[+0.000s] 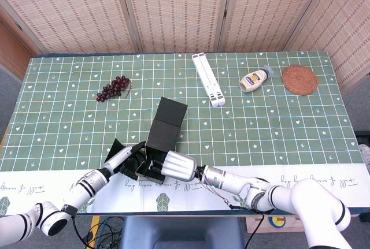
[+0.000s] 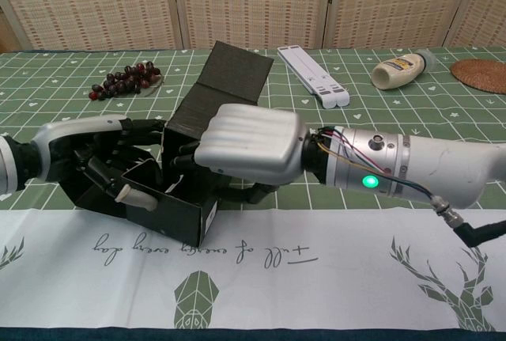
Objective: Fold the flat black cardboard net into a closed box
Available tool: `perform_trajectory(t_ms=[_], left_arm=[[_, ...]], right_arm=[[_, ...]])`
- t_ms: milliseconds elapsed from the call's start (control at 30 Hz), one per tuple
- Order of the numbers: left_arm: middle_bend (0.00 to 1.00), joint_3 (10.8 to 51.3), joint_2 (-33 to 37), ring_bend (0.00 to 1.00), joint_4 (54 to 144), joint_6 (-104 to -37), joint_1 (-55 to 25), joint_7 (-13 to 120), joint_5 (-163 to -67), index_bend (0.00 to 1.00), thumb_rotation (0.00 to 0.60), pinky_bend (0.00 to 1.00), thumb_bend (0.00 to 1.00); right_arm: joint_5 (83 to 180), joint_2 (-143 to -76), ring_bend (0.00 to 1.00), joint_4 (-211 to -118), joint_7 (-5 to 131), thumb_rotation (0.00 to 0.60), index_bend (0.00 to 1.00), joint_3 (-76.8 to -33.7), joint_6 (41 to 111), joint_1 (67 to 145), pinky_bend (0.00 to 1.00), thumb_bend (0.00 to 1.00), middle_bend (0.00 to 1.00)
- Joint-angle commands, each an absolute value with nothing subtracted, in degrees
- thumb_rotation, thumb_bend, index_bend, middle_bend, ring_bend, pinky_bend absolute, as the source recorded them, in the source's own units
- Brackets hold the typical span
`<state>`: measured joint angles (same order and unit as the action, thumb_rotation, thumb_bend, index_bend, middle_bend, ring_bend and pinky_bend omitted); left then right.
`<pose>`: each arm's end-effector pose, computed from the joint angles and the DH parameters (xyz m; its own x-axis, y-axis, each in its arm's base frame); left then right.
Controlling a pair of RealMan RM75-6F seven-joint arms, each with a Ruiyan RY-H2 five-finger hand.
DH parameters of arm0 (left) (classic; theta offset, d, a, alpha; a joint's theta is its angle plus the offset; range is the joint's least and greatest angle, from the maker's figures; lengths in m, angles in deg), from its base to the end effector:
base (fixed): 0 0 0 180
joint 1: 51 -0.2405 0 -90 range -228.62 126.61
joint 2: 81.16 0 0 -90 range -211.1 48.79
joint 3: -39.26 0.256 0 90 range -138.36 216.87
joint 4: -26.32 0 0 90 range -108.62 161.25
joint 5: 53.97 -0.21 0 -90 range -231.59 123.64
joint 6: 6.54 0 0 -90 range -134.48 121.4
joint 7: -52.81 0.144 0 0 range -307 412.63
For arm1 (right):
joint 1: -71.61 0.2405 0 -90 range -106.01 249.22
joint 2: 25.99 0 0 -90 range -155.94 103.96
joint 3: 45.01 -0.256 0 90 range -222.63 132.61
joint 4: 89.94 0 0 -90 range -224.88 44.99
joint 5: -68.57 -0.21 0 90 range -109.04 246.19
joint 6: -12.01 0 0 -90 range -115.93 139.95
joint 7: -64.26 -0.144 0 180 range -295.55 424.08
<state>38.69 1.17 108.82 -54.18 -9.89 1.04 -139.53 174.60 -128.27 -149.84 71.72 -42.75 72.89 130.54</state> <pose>-0.1858 0.3070 -0.0184 -0.2728 0.7017 0.6582 0.9090 -0.0360 0.4151 -0.0611 -0.3156 -0.0957 0.6527 0.2073 0.7287 -0.1348 -0.9147 0.3810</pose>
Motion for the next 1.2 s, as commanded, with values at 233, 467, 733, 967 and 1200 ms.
perform_trajectory(t_ms=[233, 467, 733, 967, 1200], left_arm=[[0.19, 38.7, 1.2, 0.41, 108.9, -54.5, -10.1, 0.8, -139.6, 0.11, 0.6, 0.54, 0.0], [0.19, 38.4, 1.2, 0.41, 108.9, -54.7, -10.3, 0.8, -139.1, 0.11, 0.6, 0.54, 0.0], [0.14, 38.0, 1.1, 0.36, 109.4, -55.3, -10.7, 2.3, -138.5, 0.08, 0.6, 0.54, 0.0], [0.1, 37.7, 0.3, 0.25, 111.1, -56.7, -11.8, 5.4, -137.5, 0.07, 0.6, 0.52, 0.0], [0.07, 37.2, -1.2, 0.08, 113.3, -58.5, -13.1, 8.3, -136.6, 0.07, 0.6, 0.38, 0.0]], right_arm=[[174.0, -126.8, 0.75, -152.2, 71.8, 0.6, 0.46, -43.2, 70.4, 132.2, 0.97, 0.59, 0.47], [173.5, -125.8, 0.75, -153.3, 71.8, 0.6, 0.48, -43.6, 70.2, 132.3, 0.97, 0.59, 0.51], [172.2, -124.4, 0.75, -155.5, 73.8, 0.6, 0.14, -43.9, 69.9, 131.4, 0.97, 0.52, 0.26], [169.8, -123.3, 0.73, -157.9, 77.1, 0.6, 0.0, -44.9, 69.8, 129.6, 0.97, 0.5, 0.12], [168.0, -120.5, 0.72, -162.4, 77.9, 0.6, 0.0, -45.2, 72.4, 126.6, 0.97, 0.5, 0.09]])
